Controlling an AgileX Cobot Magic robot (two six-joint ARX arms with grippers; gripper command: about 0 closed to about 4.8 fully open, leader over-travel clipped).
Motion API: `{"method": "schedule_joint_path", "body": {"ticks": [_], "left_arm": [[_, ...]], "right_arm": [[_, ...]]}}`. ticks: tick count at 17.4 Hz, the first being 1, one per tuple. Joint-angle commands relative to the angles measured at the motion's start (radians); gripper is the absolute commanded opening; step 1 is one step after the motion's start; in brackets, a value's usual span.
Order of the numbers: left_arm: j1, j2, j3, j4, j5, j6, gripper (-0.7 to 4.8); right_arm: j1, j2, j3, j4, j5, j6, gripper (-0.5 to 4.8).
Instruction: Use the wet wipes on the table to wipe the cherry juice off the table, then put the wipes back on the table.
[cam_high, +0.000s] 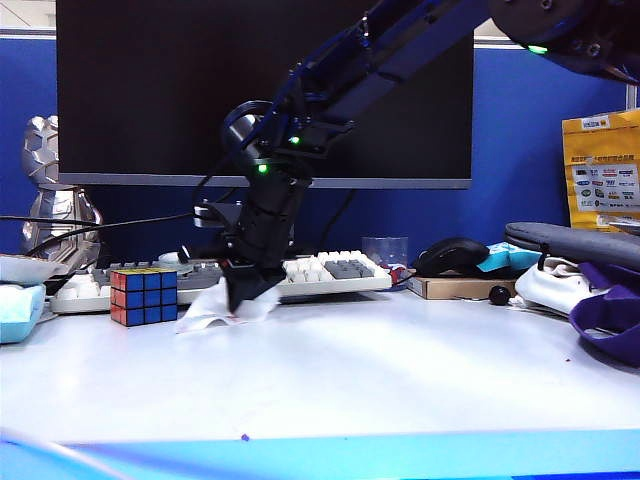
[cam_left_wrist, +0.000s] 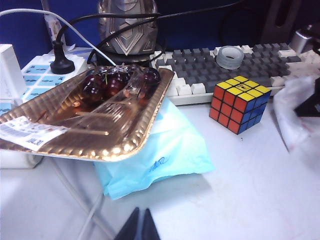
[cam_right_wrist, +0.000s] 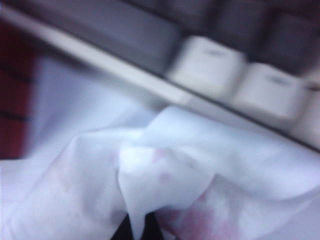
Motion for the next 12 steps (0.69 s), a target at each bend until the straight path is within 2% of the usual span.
{"method": "schedule_joint_path", "body": {"ticks": [1,4,12], "left_arm": [[0.0,-0.003,-0.001,-0.011,0.005,-0.003,-0.02],[0.0,-0.003,-0.001,-0.011,0.005,-0.003,-0.02],[0.0,-0.003,-0.001,-0.011,0.005,-0.004,-0.02]], "right_arm": [[-0.023,-0.005,0.005,-0.033,0.137,0.0,-0.05],[-0.061,-0.005,0.005,-0.059,0.195,0.014,-0.05],[-0.18,-0.007,0.005,-0.09,0.185,0.034,-0.05]]}}
